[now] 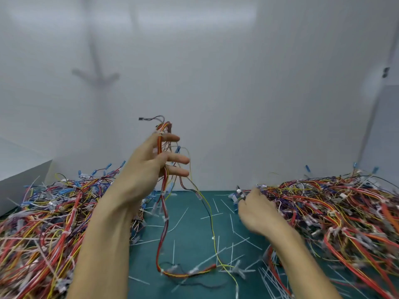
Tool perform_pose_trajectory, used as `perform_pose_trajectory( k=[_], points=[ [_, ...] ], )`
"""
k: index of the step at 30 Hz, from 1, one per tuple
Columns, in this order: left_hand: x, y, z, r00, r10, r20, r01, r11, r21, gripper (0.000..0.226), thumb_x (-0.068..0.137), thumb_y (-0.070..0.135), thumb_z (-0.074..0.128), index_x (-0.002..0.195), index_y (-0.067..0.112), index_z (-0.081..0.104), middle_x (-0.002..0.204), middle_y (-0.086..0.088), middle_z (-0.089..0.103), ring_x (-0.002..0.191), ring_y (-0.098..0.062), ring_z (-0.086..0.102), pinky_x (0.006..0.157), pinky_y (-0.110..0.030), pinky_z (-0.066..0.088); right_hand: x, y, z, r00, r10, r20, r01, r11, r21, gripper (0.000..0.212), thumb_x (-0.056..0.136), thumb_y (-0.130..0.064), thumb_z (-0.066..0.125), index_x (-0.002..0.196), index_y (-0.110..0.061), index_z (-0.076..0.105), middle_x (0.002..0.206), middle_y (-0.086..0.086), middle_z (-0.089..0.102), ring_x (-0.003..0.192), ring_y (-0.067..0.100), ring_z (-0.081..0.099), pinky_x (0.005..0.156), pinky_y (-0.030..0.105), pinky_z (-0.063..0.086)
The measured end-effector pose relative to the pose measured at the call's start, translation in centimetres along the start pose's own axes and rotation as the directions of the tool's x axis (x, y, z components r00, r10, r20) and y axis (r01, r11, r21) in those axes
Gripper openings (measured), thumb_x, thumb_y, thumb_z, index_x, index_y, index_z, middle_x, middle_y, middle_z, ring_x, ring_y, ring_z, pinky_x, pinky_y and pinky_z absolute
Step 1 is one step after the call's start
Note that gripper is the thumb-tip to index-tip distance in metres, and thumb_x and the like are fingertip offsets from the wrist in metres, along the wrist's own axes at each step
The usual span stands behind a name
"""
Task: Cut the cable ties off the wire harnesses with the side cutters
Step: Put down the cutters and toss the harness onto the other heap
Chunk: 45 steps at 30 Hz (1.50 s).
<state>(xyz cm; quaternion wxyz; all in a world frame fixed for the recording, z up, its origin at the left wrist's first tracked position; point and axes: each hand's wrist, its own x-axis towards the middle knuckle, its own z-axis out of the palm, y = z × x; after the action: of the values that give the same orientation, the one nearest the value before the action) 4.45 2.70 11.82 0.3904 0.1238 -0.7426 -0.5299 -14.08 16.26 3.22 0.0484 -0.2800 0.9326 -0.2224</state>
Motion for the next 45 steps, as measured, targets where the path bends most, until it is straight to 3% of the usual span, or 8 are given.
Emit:
perform_pose_trajectory(
  k=[6, 21, 26, 29, 32, 38, 40, 45],
  points=[
    [-0.3, 0.4, -0.7, 1.0, 0.029, -0.001, -0.029, 0.998, -0.048, 0.034, 0.105, 0.0, 0.03, 0.119, 0.023, 0.05, 0.095, -0.004, 0.077, 0.081, -0.027, 0.075, 0.079, -0.024, 0.058, 0.1, 0.1, 4.5, 0.995, 0.014, 0.101, 0.002, 0.988, -0.156, 0.05, 0.101, -0.028, 0.043, 0.142, -0.004, 0.028, 0.148, 0.019, 0.033, 0.137, 0.038, 0.026, 0.108, 0.048, 0.033],
    [-0.7, 1.3, -1.6, 0.997, 0.059, 0.052, -0.053, 0.991, -0.121, 0.036, 0.106, -0.001, 0.027, 0.106, 0.028, 0.049, 0.098, -0.005, 0.077, 0.085, -0.027, 0.075, 0.074, -0.019, 0.057, -0.7, -0.1, 7.1, 0.985, -0.064, 0.163, 0.114, 0.941, -0.32, 0.042, 0.105, -0.036, 0.033, 0.138, -0.01, 0.038, 0.141, 0.02, 0.034, 0.13, 0.038, 0.03, 0.104, 0.044, 0.039],
    [-0.7, 1.3, -1.6, 0.995, 0.058, 0.083, -0.051, 0.995, -0.089, 0.035, 0.106, 0.0, 0.028, 0.107, 0.028, 0.048, 0.099, -0.005, 0.077, 0.088, -0.028, 0.075, 0.091, -0.032, 0.052, -1.3, -1.2, 5.6, 0.988, -0.085, 0.132, 0.117, 0.959, -0.258, 0.049, 0.1, -0.046, 0.045, 0.134, -0.01, 0.044, 0.138, 0.017, 0.047, 0.128, 0.035, 0.046, 0.1, 0.043, 0.043],
    [-0.7, 1.2, -1.8, 0.989, 0.069, 0.133, -0.058, 0.995, -0.087, 0.033, 0.105, -0.003, 0.028, 0.112, 0.023, 0.047, 0.1, -0.008, 0.077, 0.091, -0.029, 0.074, 0.094, -0.033, 0.051, -1.1, -2.1, 3.2, 0.969, -0.237, -0.065, 0.243, 0.961, 0.128, 0.054, 0.094, -0.045, 0.058, 0.138, -0.017, 0.043, 0.131, 0.005, 0.056, 0.121, 0.025, 0.054, 0.097, 0.038, 0.045],
    [-0.9, 1.4, -1.7, 0.973, 0.094, 0.209, -0.077, 0.993, -0.086, 0.03, 0.104, -0.005, 0.03, 0.113, 0.02, 0.045, 0.102, -0.012, 0.076, 0.093, -0.031, 0.074, 0.091, -0.024, 0.055, -1.2, -4.1, 0.2, 0.93, -0.327, -0.169, 0.364, 0.747, 0.557, 0.056, 0.091, -0.042, 0.066, 0.141, -0.028, 0.045, 0.123, -0.012, 0.059, 0.115, 0.008, 0.057, 0.098, 0.028, 0.044],
    [-1.1, 1.7, -1.3, 0.947, 0.075, 0.312, -0.072, 0.997, -0.022, 0.032, 0.103, -0.008, 0.03, 0.109, 0.019, 0.045, 0.1, -0.014, 0.076, 0.097, -0.028, 0.073, 0.094, -0.026, 0.053, -2.1, -7.0, -2.1, 0.938, -0.283, -0.201, 0.307, 0.406, 0.861, 0.021, 0.102, -0.019, 0.05, 0.096, -0.01, 0.068, 0.076, -0.002, 0.075, 0.064, 0.014, 0.069, 0.068, 0.028, 0.056],
    [-1.3, 1.6, -1.4, 0.947, 0.01, 0.322, -0.041, 0.995, 0.089, 0.034, 0.102, -0.008, 0.03, 0.108, 0.019, 0.05, 0.096, -0.011, 0.077, 0.098, -0.02, 0.073, 0.092, -0.024, 0.049, -2.5, -7.2, -3.1, 0.956, -0.246, -0.162, 0.234, 0.299, 0.925, 0.022, 0.103, -0.014, 0.047, 0.098, -0.007, 0.067, 0.083, 0.001, 0.078, 0.068, 0.015, 0.071, 0.065, 0.026, 0.056],
    [-1.4, 1.0, -1.2, 0.918, -0.181, 0.352, 0.068, 0.948, 0.309, 0.037, 0.1, -0.008, 0.032, 0.109, 0.017, 0.058, 0.092, -0.013, 0.075, 0.09, -0.018, 0.073, 0.085, -0.019, 0.052, -3.2, -6.7, -4.8, 0.948, -0.308, -0.084, 0.045, -0.132, 0.99, 0.036, 0.097, -0.03, 0.042, 0.116, -0.006, 0.062, 0.115, 0.01, 0.074, 0.111, 0.029, 0.068, 0.101, 0.045, 0.049]
  ],
)
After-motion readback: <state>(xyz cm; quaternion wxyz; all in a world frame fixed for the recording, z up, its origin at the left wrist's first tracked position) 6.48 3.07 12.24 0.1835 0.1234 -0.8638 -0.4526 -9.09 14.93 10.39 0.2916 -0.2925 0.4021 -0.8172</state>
